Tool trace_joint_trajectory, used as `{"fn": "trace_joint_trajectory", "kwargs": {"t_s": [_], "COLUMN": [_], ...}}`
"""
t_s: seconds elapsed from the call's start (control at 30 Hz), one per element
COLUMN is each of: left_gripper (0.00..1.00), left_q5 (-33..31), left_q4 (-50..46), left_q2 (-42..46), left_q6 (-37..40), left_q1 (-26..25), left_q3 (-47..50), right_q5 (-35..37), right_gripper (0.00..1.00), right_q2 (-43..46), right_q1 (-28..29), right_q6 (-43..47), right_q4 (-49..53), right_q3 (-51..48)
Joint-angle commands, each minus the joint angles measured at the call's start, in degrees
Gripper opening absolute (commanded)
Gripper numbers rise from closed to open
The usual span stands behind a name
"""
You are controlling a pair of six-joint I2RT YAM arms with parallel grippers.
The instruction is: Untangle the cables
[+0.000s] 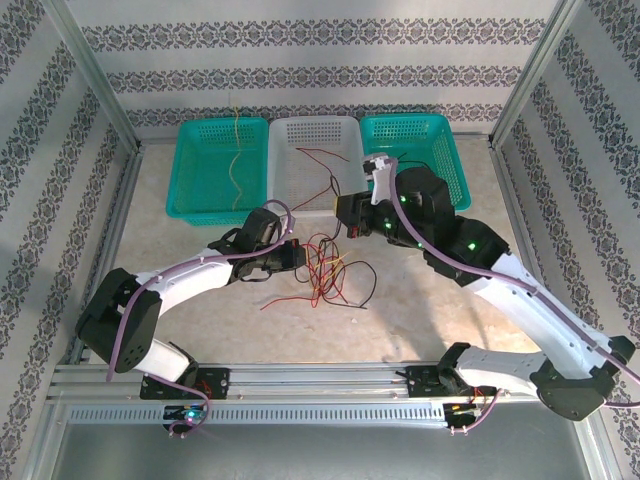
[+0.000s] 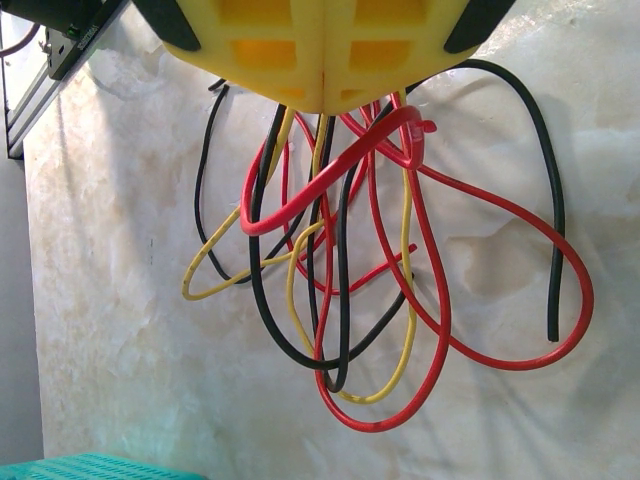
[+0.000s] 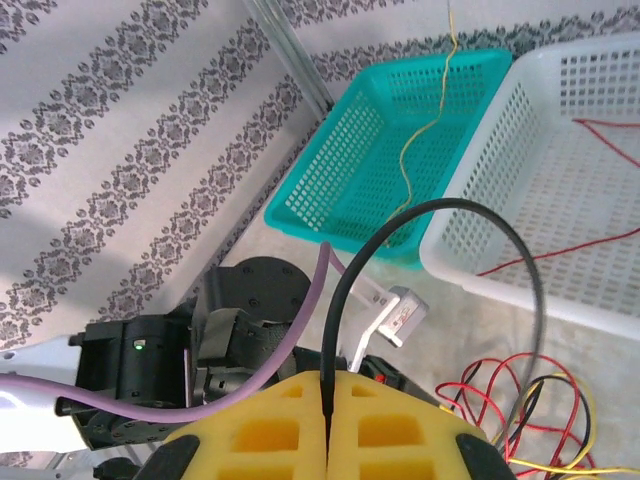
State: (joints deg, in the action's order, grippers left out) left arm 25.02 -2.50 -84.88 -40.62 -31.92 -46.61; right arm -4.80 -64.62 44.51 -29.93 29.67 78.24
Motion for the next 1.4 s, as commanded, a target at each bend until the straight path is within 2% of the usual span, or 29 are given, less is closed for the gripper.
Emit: {"fn": "trace_joint_trajectory", "kwargs": {"t_s": [0.0, 0.2, 0.4, 0.47, 0.67, 0.87, 1.03, 1.27, 1.37], "left_gripper": [0.0, 0.0, 0.0, 0.0, 0.0, 0.0, 0.0, 0.0, 0.04], "left_q5": [-0.2, -1.2, -1.5, -1.9, -2.0, -1.1, -1.0, -2.2, -2.5], "left_q4": [-1.0, -5.1, -9.6, -10.5, -11.6, -11.7, -11.7, -12.9, -13.2], "left_q2": [0.8, 4.4, 6.2, 6.9, 8.4, 8.5, 9.1, 10.4, 10.2], "left_q6": [0.2, 1.3, 3.2, 3.4, 3.5, 3.2, 2.7, 3.0, 3.0], "left_q1": [-0.5, -0.6, -0.5, -0.6, -0.5, -0.5, -0.5, -0.5, -0.5], "left_q3": [-0.5, -3.0, -5.3, -5.6, -6.7, -7.6, -7.5, -7.0, -7.3], "right_q5": [2.4, 2.0, 0.5, 0.3, -5.0, -5.0, -7.3, -8.2, -7.6], "right_gripper": [0.0, 0.0, 0.0, 0.0, 0.0, 0.0, 0.0, 0.01, 0.07], "right_q2": [0.3, 0.6, 0.7, 0.2, -4.3, -13.2, -25.1, -40.8, -45.1], "right_q1": [0.2, -0.3, -4.0, -6.4, -18.2, -28.9, -37.7, -42.8, -43.7], "right_q6": [2.5, 2.1, 1.0, 1.0, -0.1, 1.9, 0.8, -0.4, -0.5], "right_q4": [2.3, 2.0, 1.9, 2.9, 5.9, 7.7, 7.7, 11.0, 12.6], "right_q3": [1.9, 1.9, 2.0, 3.0, 7.7, 16.7, 26.1, 41.2, 44.2]}}
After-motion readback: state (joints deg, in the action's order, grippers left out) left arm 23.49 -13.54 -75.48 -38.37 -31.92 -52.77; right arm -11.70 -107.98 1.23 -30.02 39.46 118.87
